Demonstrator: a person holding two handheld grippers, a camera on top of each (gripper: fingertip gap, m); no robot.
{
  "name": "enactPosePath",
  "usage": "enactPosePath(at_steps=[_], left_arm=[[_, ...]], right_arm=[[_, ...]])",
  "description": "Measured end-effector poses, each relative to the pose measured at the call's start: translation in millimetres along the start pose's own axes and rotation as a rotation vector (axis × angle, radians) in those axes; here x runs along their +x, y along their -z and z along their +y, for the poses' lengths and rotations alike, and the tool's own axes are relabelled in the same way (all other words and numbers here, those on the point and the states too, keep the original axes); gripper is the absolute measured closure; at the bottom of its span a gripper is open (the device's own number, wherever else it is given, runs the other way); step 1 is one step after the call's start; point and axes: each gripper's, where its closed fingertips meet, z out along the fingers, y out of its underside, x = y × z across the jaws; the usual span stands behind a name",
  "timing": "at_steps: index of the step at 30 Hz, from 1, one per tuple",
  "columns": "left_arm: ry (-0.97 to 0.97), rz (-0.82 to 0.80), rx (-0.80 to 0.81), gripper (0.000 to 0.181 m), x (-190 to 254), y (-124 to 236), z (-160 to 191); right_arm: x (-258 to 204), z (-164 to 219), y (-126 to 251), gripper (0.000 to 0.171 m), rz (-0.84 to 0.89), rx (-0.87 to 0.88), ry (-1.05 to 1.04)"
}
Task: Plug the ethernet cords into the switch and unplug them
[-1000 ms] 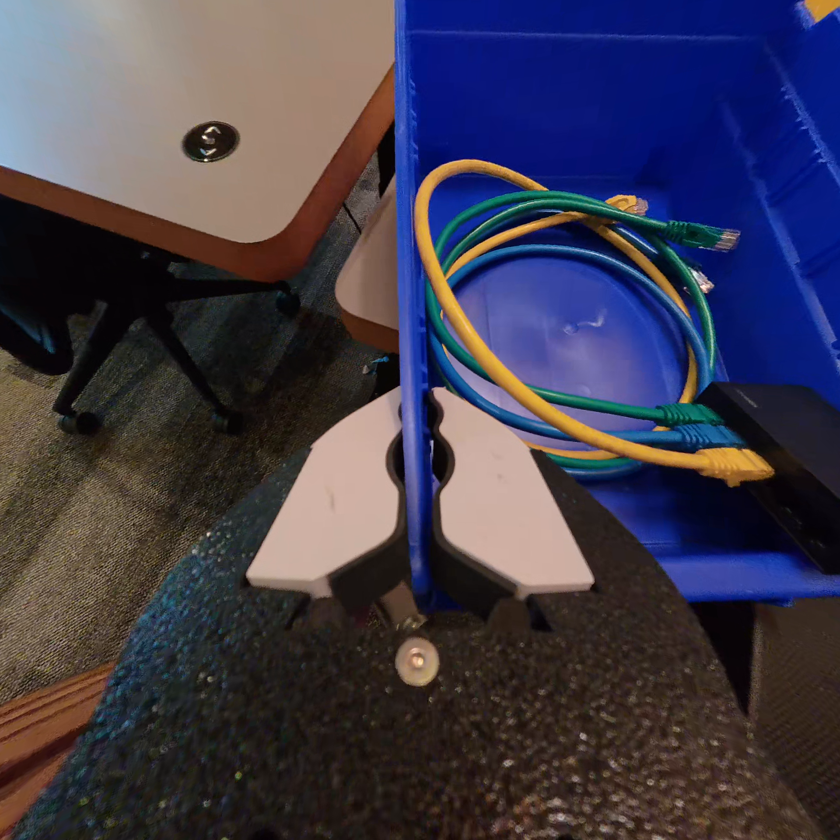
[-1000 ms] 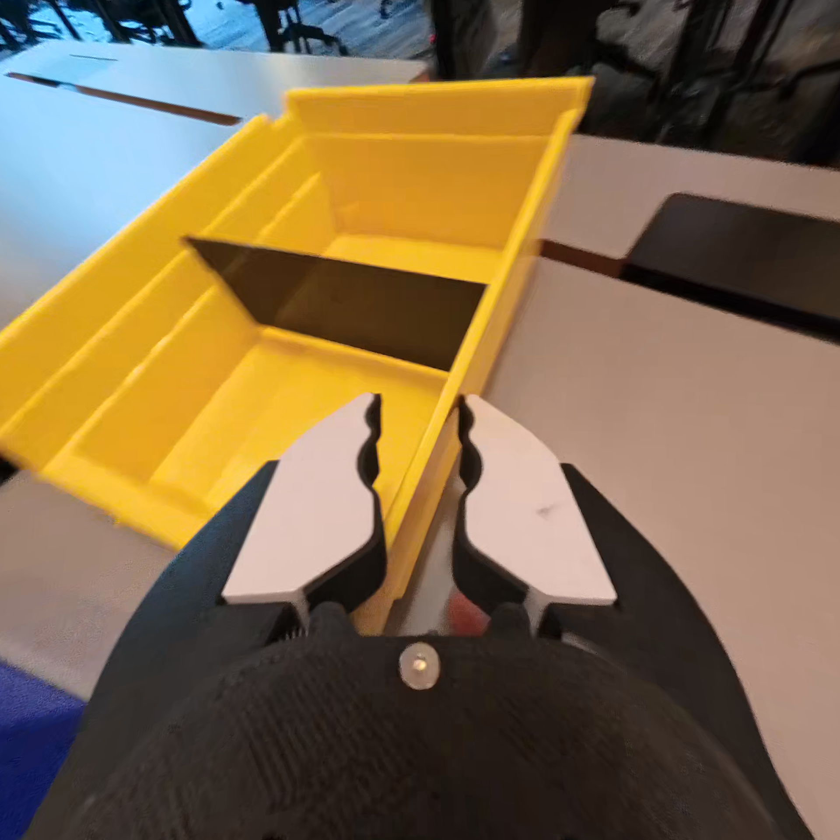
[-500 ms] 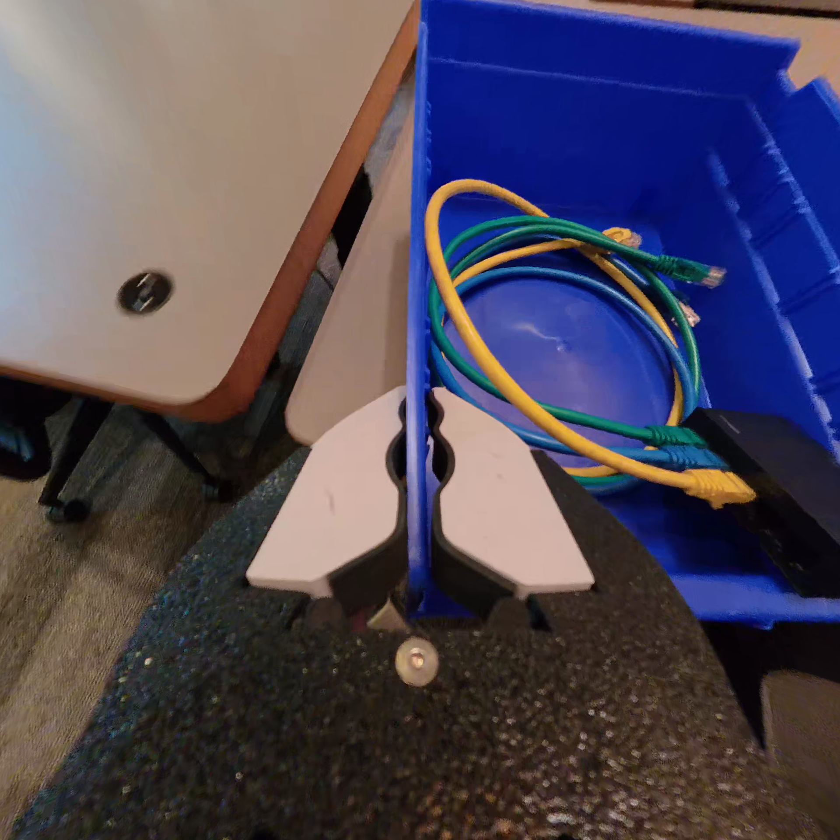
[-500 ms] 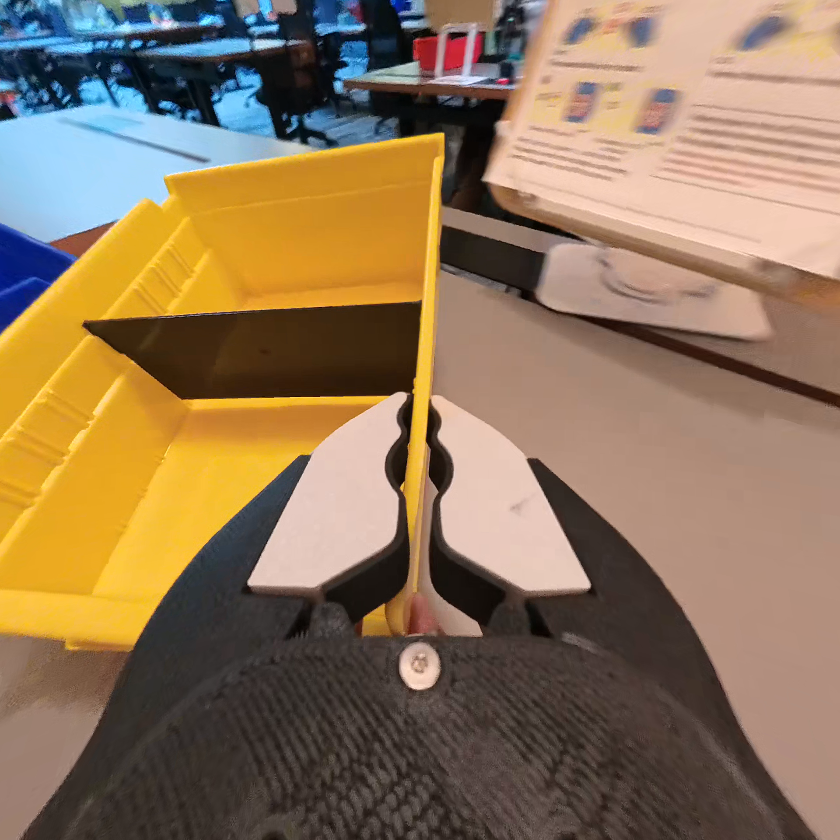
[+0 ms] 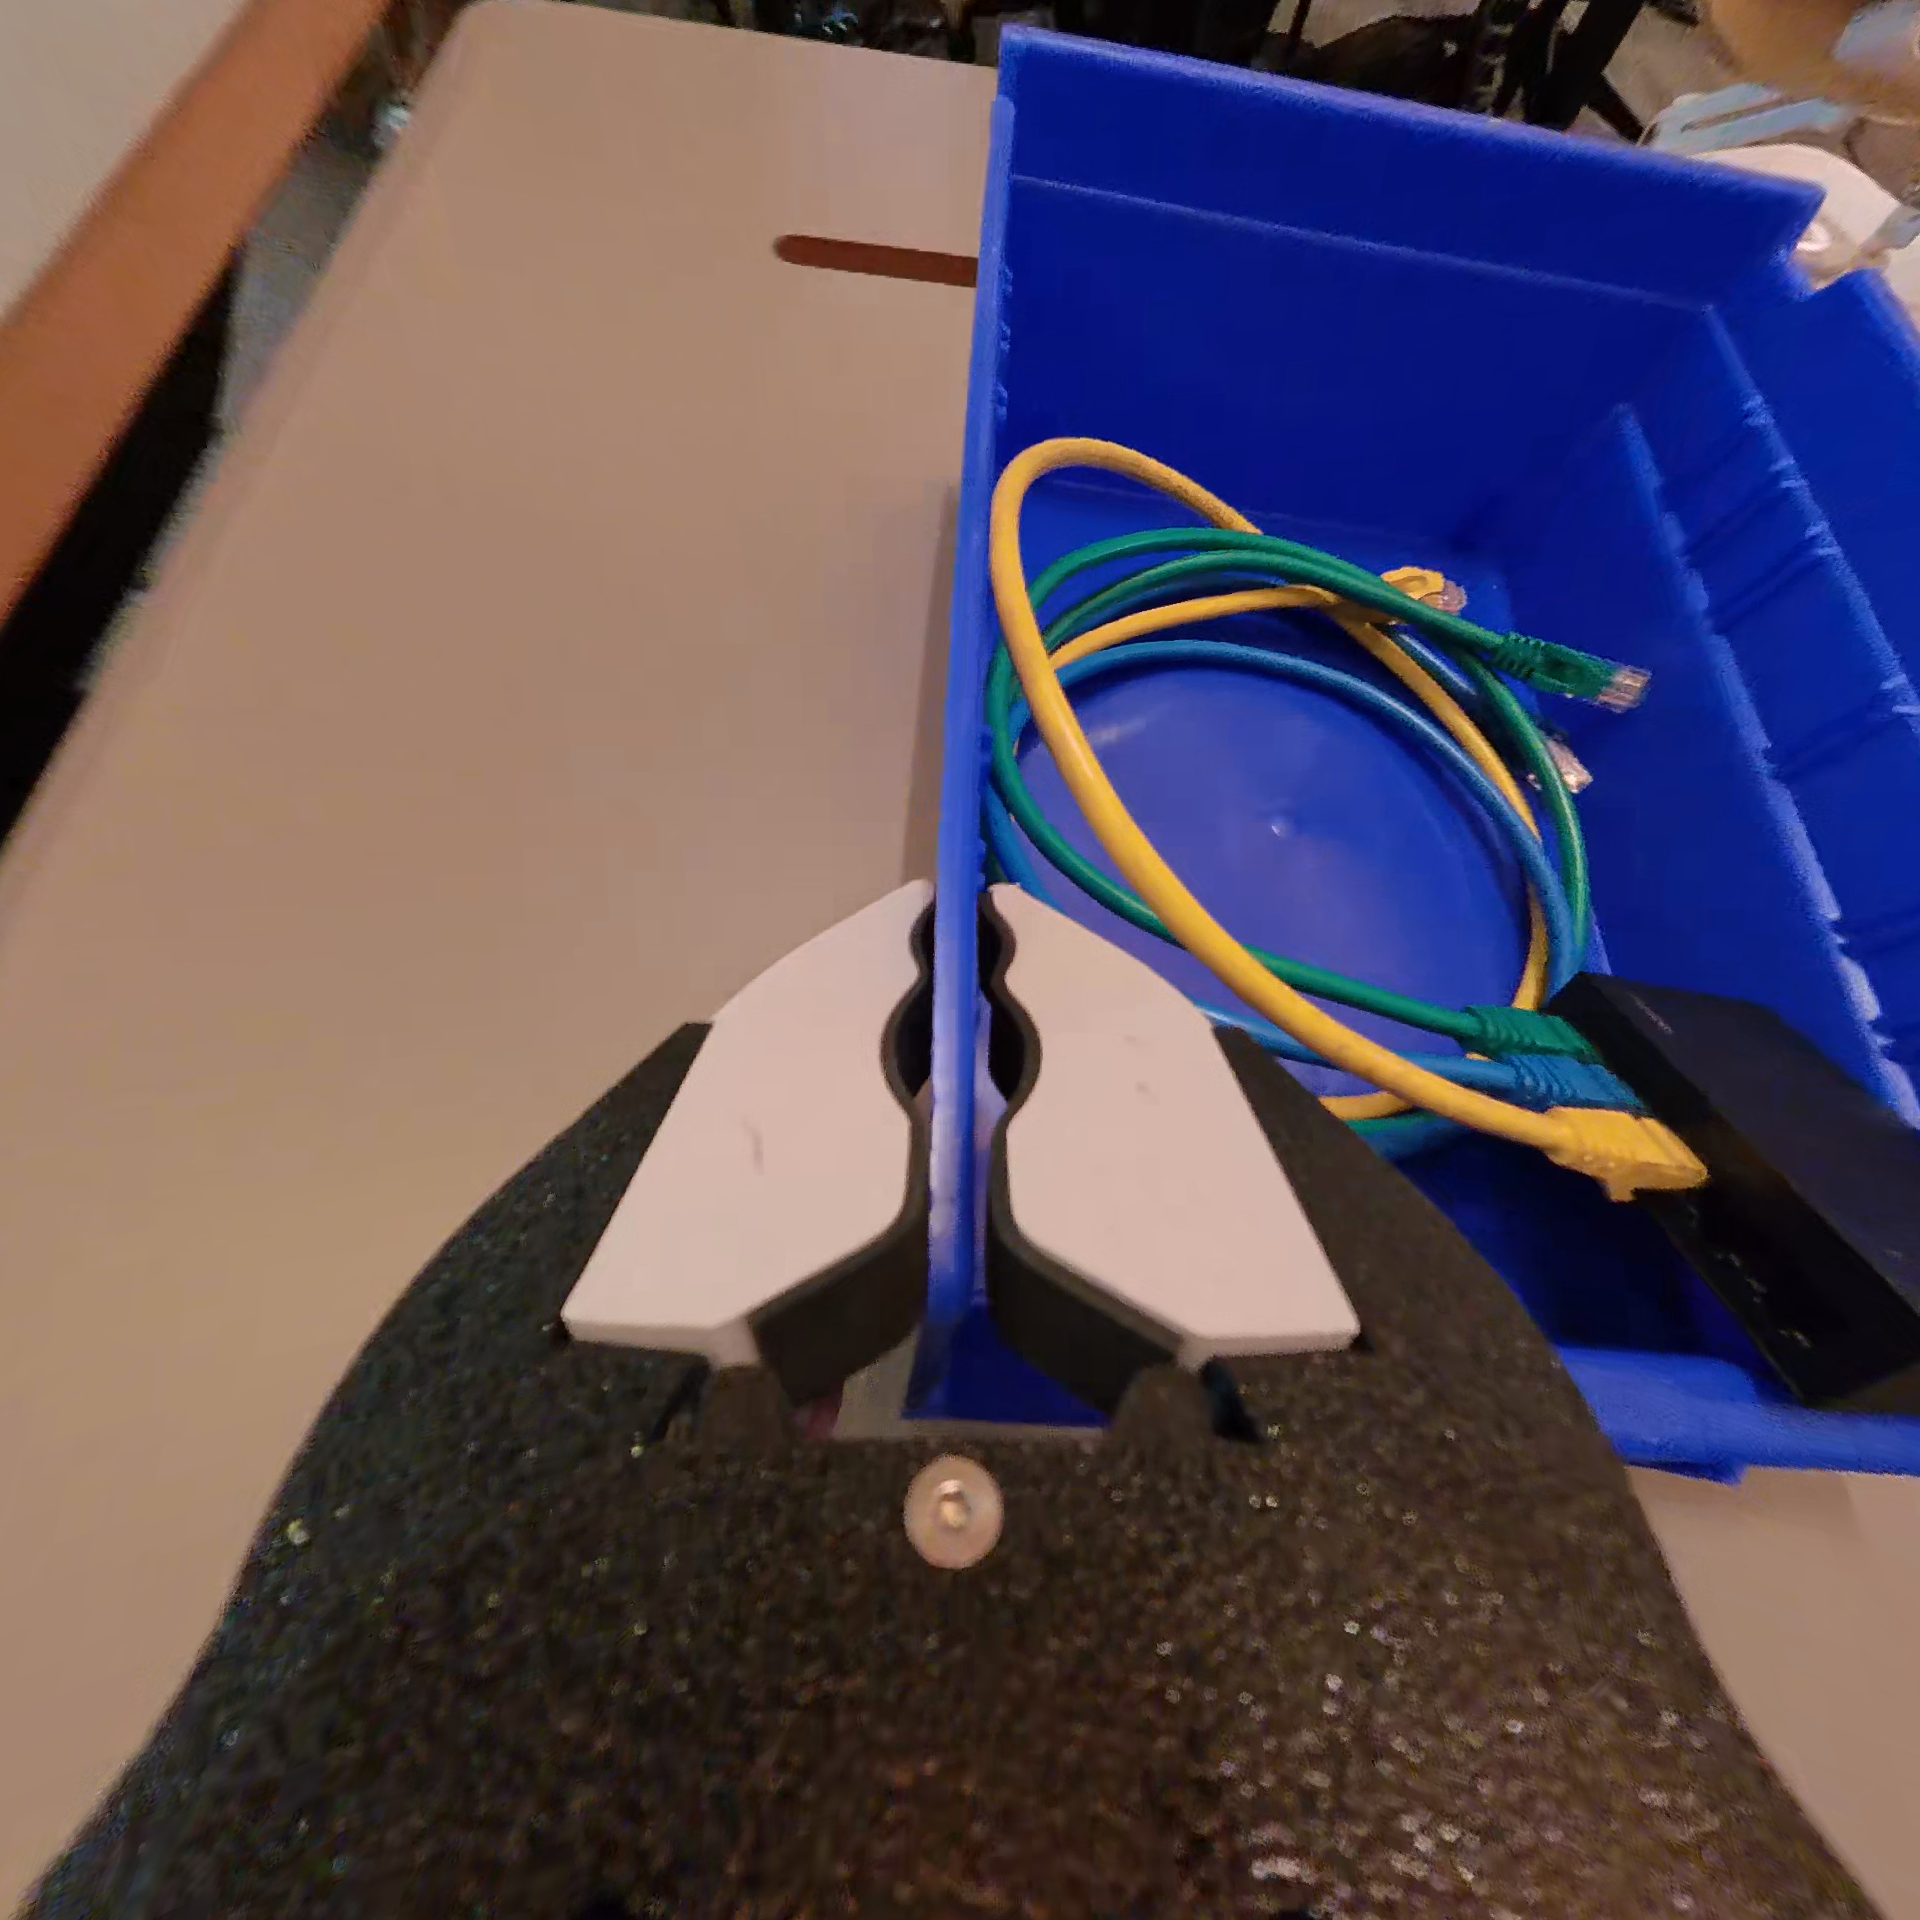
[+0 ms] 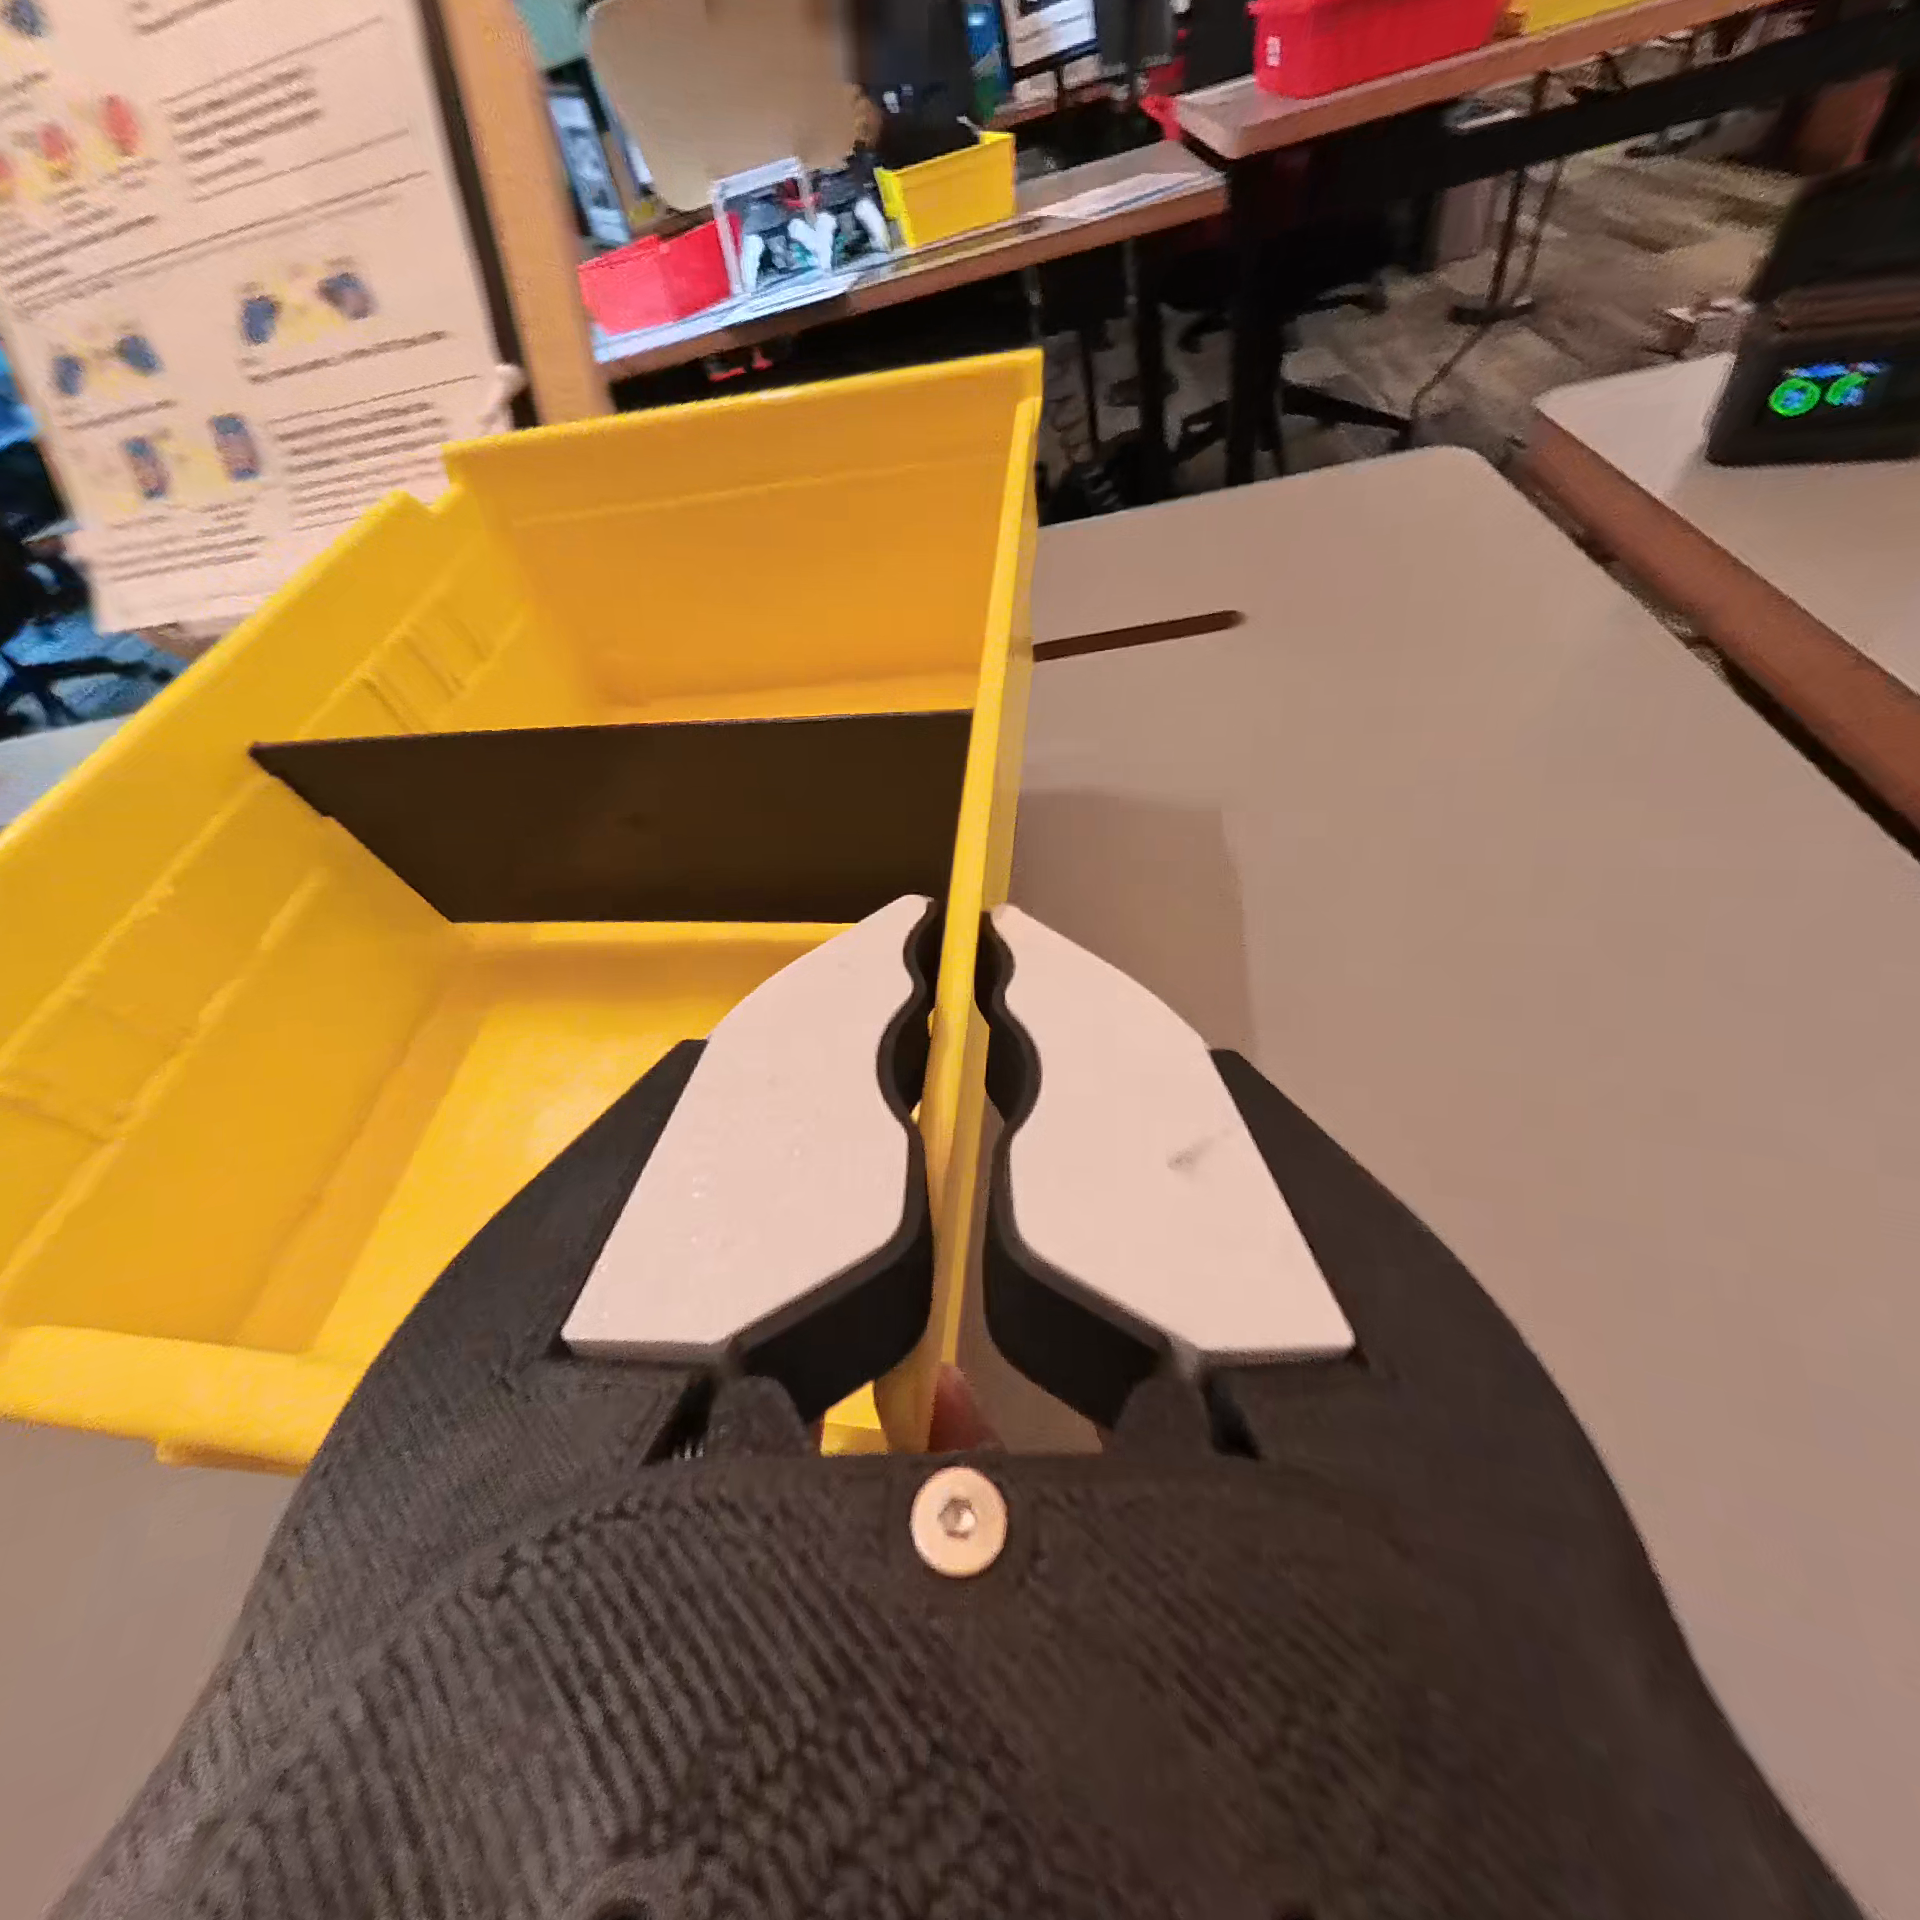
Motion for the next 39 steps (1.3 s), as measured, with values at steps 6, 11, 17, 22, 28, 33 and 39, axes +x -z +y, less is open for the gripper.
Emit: enactPosePath(at_steps=[6, 11, 17, 22, 28, 33, 39], left_arm=[[0.03, 0.032, 0.007, 0.177, 24.6, -47.1, -19.8], [0.04, 0.066, 0.027, 0.176, 27.8, -63.0, -29.8], [0.016, 0.077, 0.023, 0.176, 27.9, -67.2, -32.6], [-0.046, 0.062, -0.008, 0.174, 28.9, -63.8, -32.0], [-0.306, -0.005, -0.026, 0.156, 32.6, -25.2, -43.3], [-0.633, 0.103, -0.032, 0.142, 65.4, 10.3, -40.6], [-1.064, 0.139, -0.028, 0.126, 101.9, 11.2, -24.1]], right_arm=[[32.4, 18.7, -20.6, 0.163, 0.046, 0.003, -0.13], [27.8, 16.3, -27.0, 0.166, 0.112, -0.013, 0.026], [18.1, 14.6, -30.7, 0.164, 0.114, 0.002, 0.087], [15.1, 12.9, -27.2, 0.159, 0.083, 0.023, 0.051], [29.9, -22.0, 12.2, 0.104, 0.19, 0.124, 0.098], [-9.8, -47.0, 34.5, 0.071, 0.104, 0.136, 0.202], [-136.7, -21.3, 34.4, 0.06, -0.293, 0.022, 0.26]])
